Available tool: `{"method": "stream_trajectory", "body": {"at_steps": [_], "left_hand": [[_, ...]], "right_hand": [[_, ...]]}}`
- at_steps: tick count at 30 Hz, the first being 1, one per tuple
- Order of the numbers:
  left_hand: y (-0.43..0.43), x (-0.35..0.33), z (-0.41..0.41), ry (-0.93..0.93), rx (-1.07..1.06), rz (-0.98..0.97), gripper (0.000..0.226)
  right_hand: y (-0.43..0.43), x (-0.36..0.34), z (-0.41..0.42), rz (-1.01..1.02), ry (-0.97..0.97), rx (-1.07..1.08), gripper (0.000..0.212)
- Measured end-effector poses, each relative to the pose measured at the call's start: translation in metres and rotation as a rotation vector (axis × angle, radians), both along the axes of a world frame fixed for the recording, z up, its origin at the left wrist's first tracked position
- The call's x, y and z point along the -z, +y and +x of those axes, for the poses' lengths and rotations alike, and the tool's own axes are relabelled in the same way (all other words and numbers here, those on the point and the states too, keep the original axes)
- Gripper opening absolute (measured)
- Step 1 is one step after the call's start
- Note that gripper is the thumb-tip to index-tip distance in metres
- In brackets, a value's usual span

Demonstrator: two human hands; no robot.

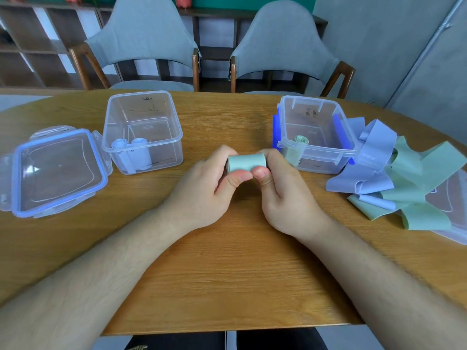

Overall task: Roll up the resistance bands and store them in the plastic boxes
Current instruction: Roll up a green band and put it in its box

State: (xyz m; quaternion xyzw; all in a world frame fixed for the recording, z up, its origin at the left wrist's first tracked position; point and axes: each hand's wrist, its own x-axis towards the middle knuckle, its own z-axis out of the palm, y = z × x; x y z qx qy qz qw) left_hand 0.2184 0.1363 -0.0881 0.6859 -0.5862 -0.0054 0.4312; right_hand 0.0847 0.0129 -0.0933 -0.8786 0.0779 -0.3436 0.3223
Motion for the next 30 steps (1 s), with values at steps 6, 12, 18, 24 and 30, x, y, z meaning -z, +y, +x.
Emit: {"method": "stream_trajectory", "body": {"at_steps": [6,12,18,24,30], "left_hand": [[0.002,0.003,0.0,-0.057,-0.012,0.014,0.032],[-0.003,0.006,-0.001,0.087,0.014,-0.025,0.032],[-0.007,-0.007,-0.014,0.57,0.181,-0.126,0.041],[-0.011,-0.03,-0.021,0.65,0.163,-0.187,0.034],[-0.023,-0.06,-0.032,0.439,0.21,-0.099,0.031]], "right_hand": [[0.0,0.002,0.0,-0.031,0.034,0.008,0.024],[0.0,0.001,0.002,0.053,-0.019,-0.002,0.028],[0.0,-0.012,-0.004,0.191,-0.08,0.002,0.025],[0.007,-0.042,-0.031,0.411,0.044,-0.034,0.038],[-0.015,-0.076,-0.064,-0.035,0.1,0.149,0.047]]}}
